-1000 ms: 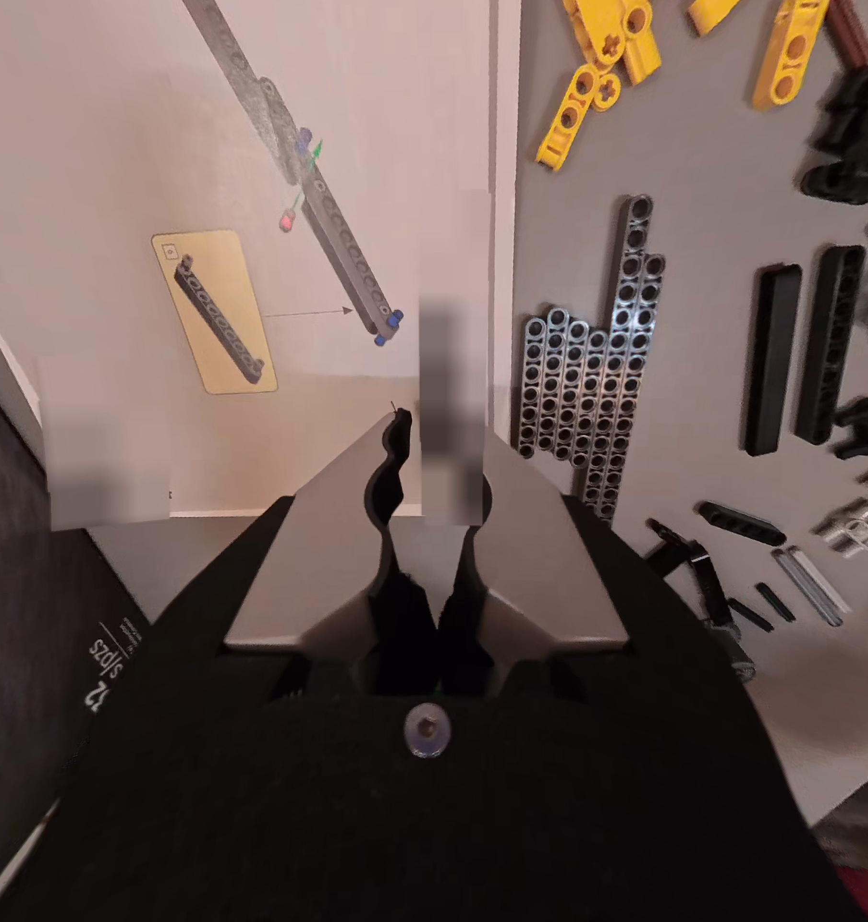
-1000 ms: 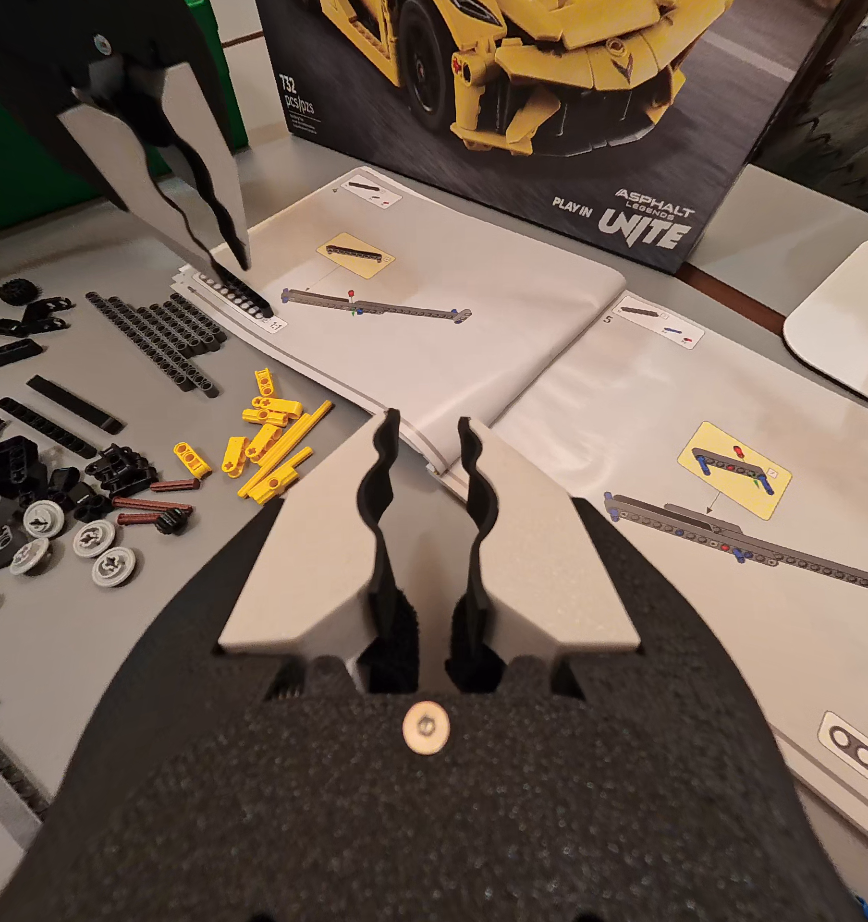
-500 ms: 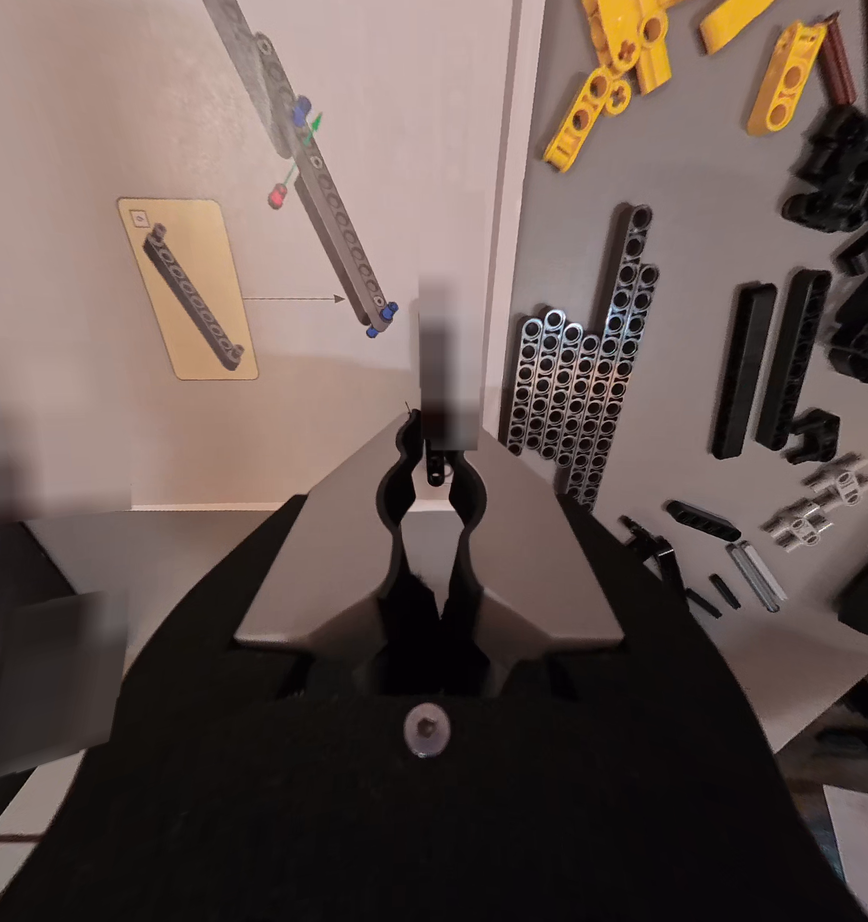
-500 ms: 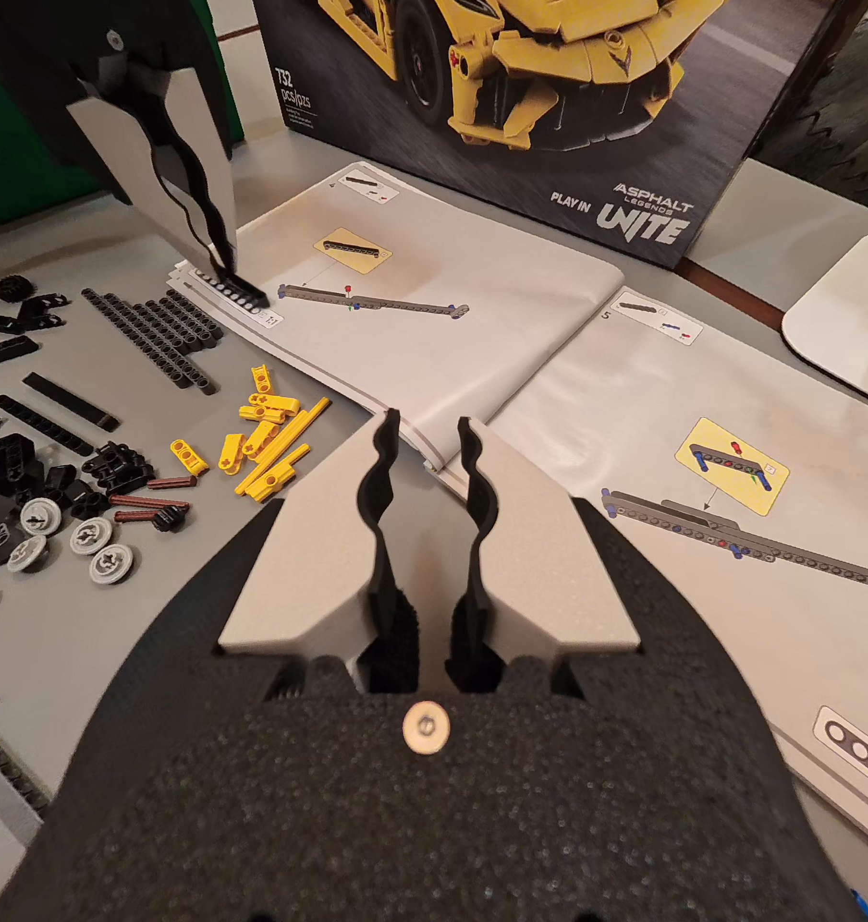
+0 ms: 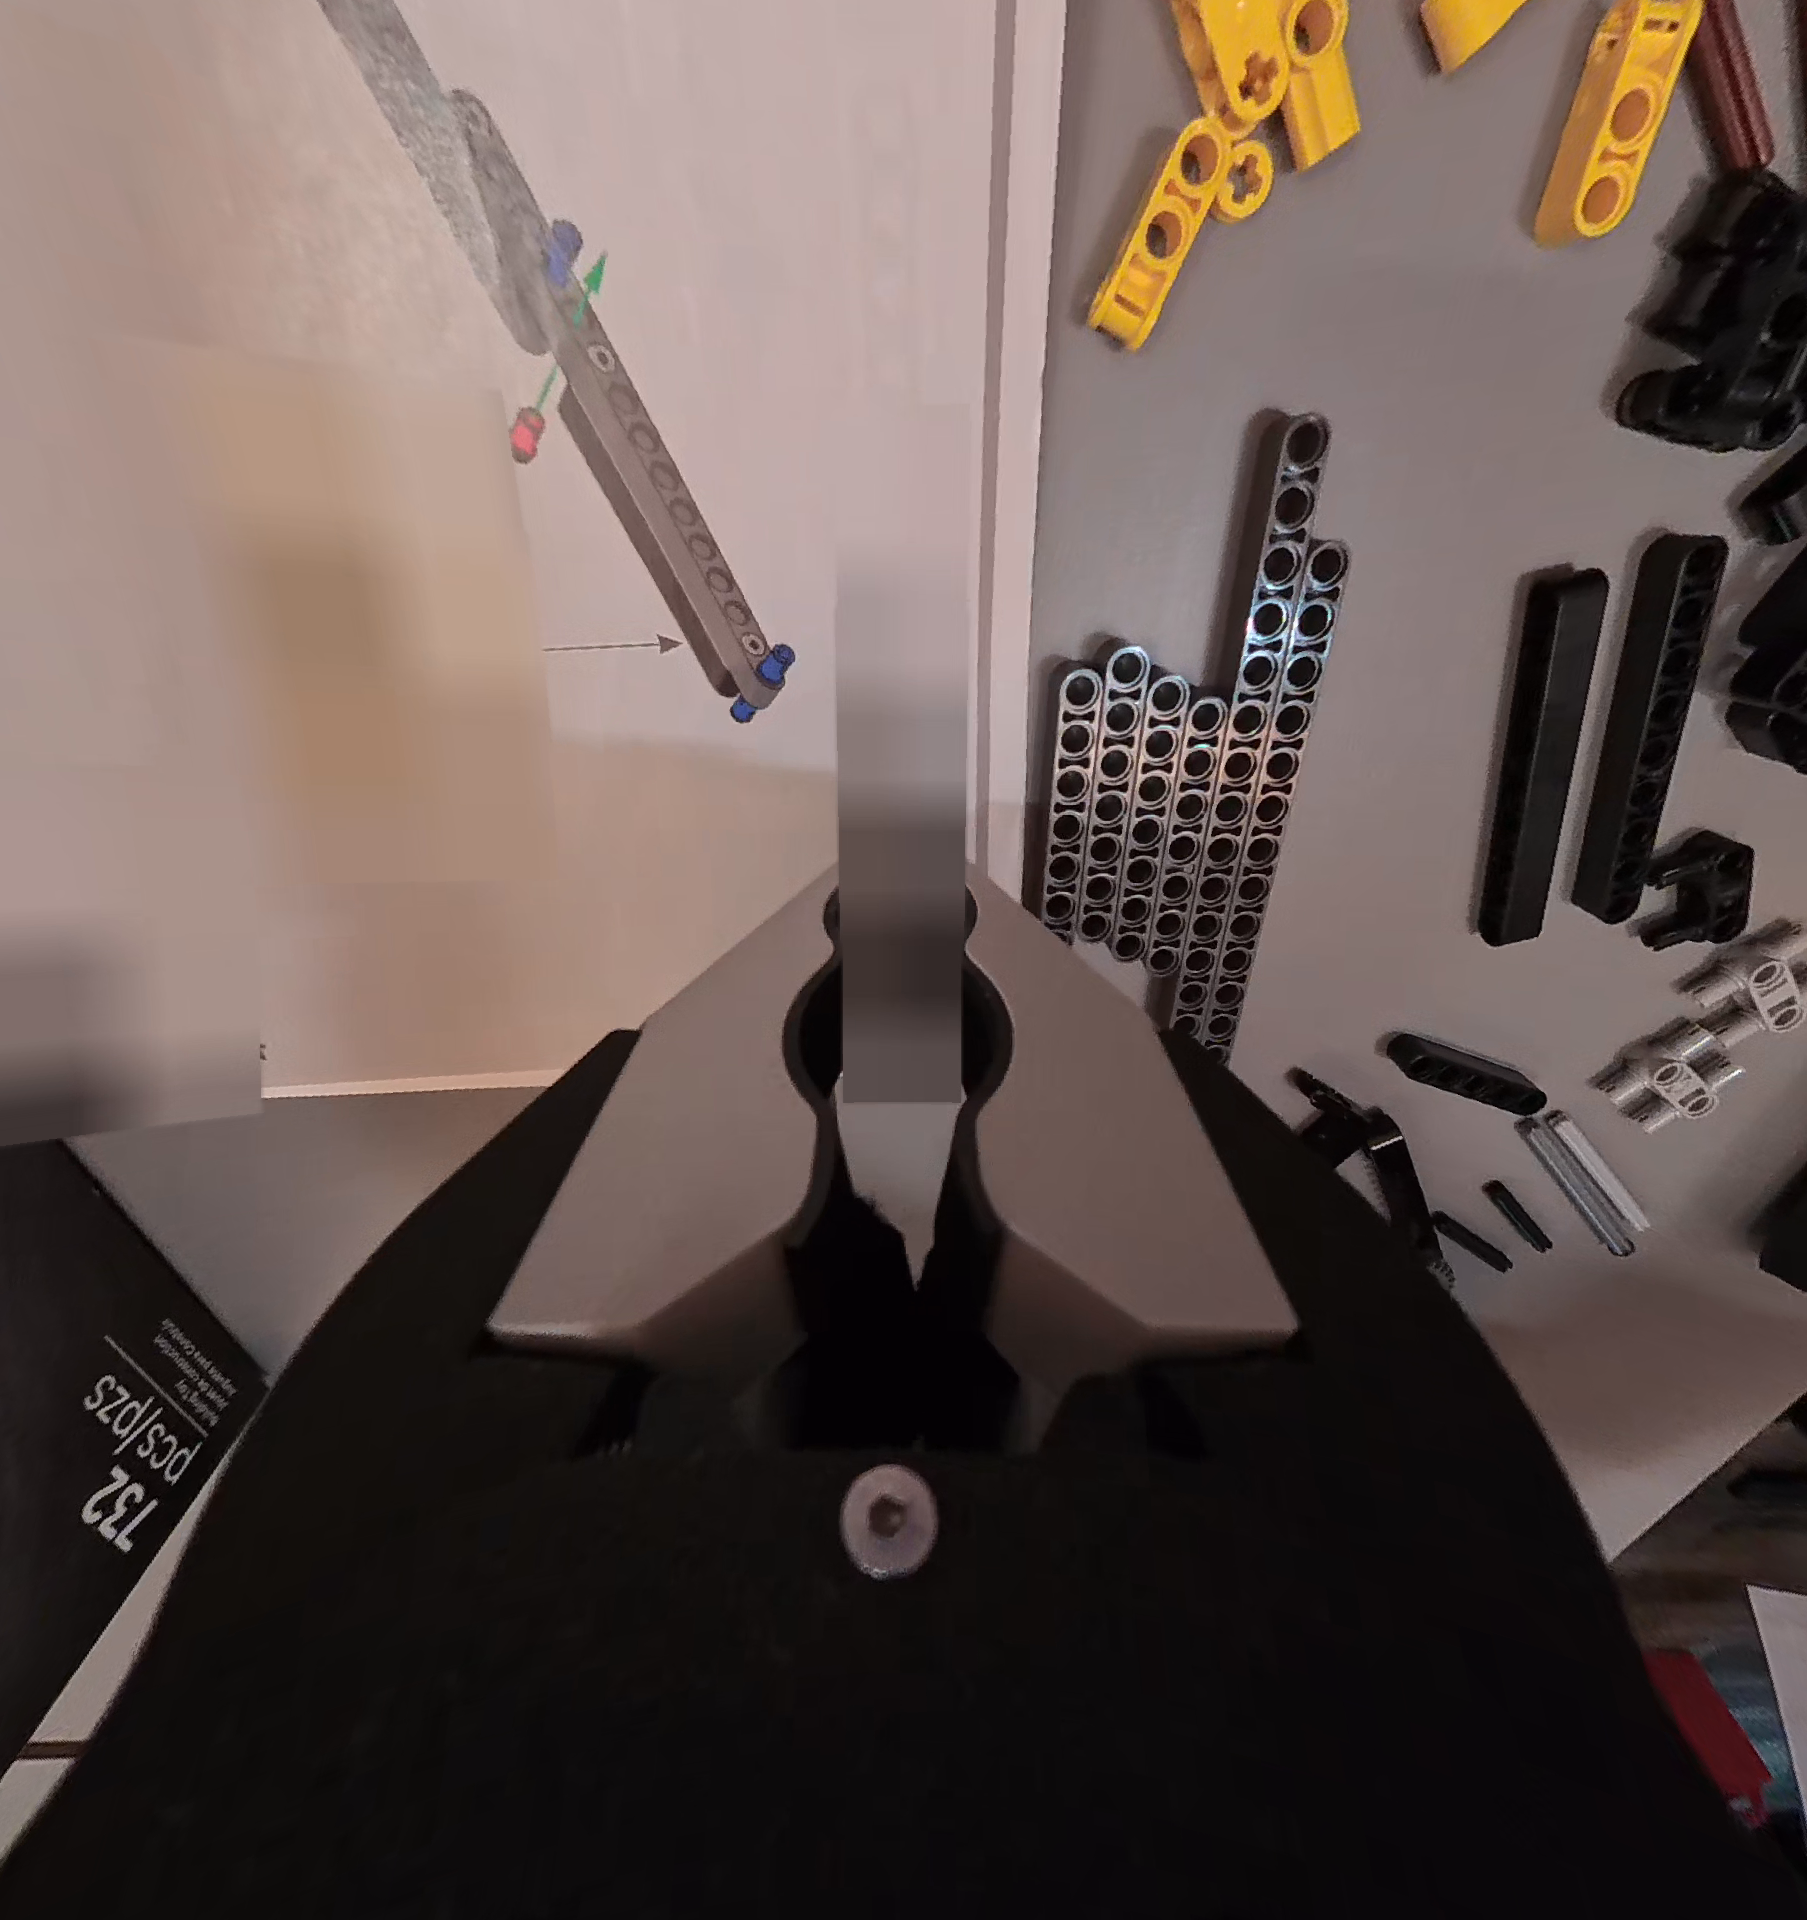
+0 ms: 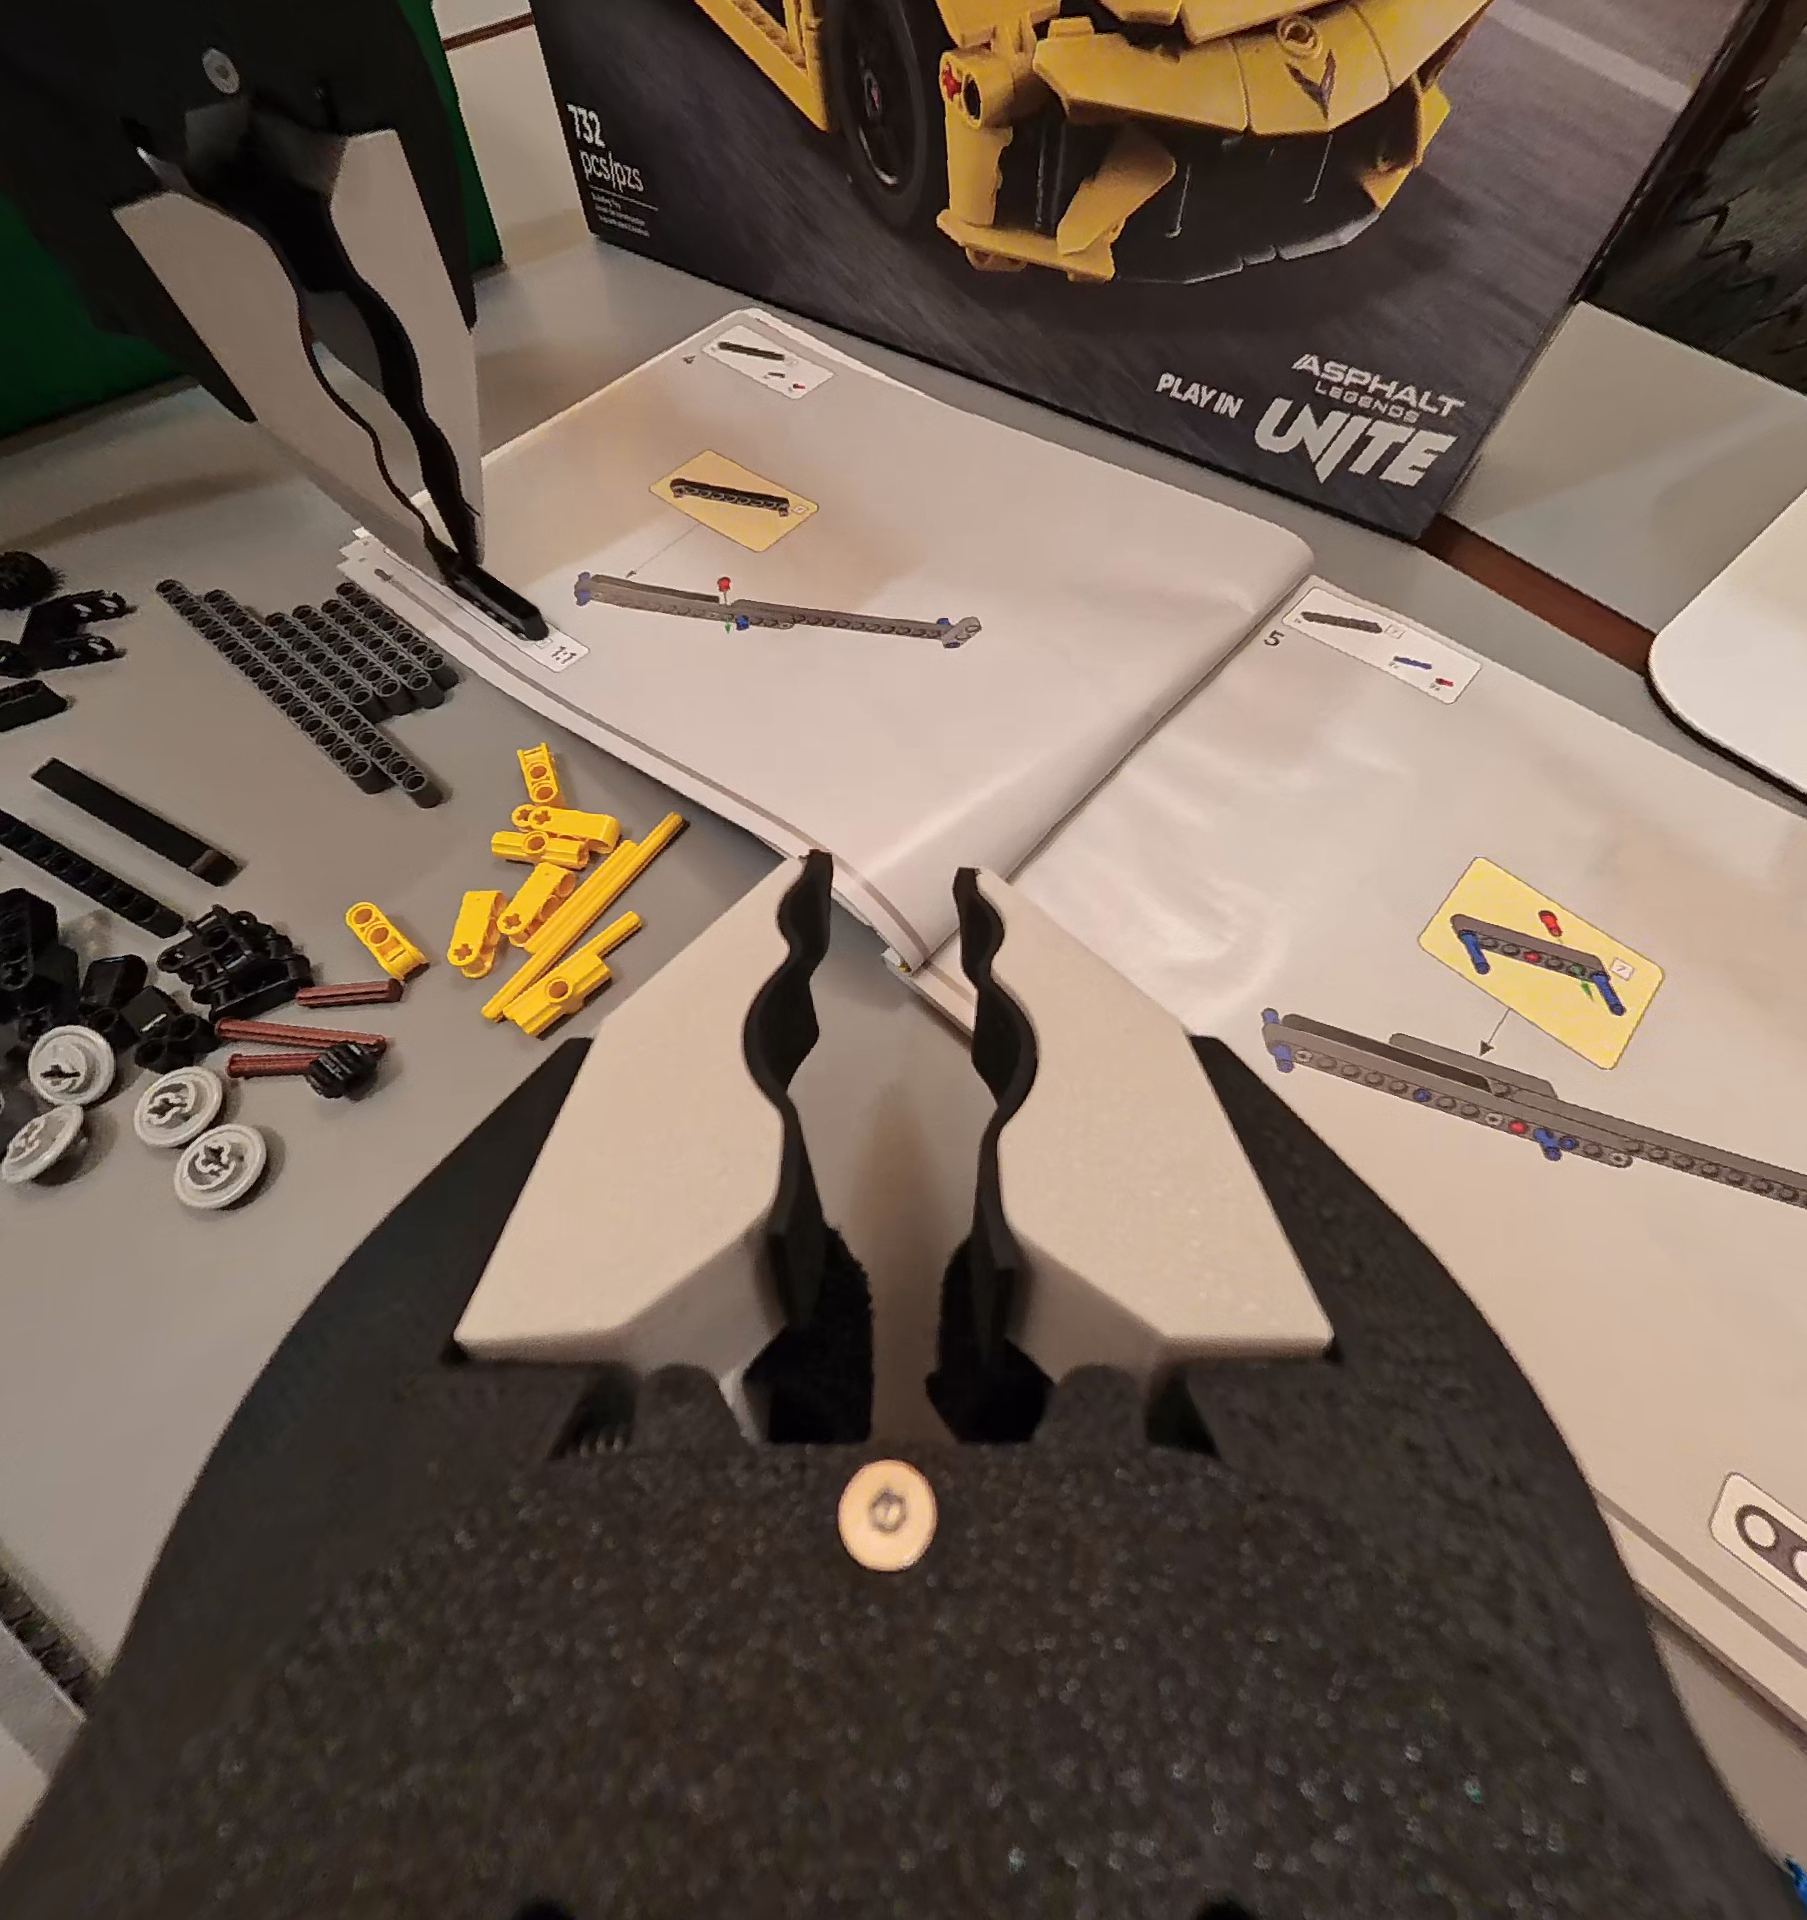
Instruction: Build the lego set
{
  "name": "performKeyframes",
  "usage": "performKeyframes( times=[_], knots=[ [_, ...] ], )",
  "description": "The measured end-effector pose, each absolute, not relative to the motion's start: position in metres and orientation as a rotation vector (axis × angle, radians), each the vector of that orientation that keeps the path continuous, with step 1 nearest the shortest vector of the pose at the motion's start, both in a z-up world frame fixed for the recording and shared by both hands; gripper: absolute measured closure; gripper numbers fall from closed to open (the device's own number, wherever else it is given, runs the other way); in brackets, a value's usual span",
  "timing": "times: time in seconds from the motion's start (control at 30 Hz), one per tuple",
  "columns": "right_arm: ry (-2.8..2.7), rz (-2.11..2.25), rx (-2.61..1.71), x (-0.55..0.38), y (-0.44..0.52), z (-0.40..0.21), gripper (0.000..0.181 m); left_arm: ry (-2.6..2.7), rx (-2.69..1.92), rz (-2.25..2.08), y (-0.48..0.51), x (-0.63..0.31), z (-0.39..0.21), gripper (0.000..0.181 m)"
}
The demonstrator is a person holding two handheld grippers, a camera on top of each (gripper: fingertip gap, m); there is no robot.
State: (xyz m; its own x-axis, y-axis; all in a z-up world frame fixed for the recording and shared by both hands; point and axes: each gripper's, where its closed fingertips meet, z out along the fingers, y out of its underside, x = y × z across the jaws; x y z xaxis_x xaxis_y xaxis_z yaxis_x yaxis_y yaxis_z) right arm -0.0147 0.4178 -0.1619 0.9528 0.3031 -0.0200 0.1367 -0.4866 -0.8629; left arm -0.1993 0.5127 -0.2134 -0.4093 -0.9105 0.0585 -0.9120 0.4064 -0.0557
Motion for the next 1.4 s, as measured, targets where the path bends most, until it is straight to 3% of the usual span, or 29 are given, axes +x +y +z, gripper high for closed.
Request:
performKeyframes(
  times=[1.4],
  knots=[
    [-0.340,0.187,-2.109,-0.0155,0.4156,-0.1656,0.157,-2.615,1.668,0.066,0.5132,-0.2022,-0.2135,0.176]
  ],
)
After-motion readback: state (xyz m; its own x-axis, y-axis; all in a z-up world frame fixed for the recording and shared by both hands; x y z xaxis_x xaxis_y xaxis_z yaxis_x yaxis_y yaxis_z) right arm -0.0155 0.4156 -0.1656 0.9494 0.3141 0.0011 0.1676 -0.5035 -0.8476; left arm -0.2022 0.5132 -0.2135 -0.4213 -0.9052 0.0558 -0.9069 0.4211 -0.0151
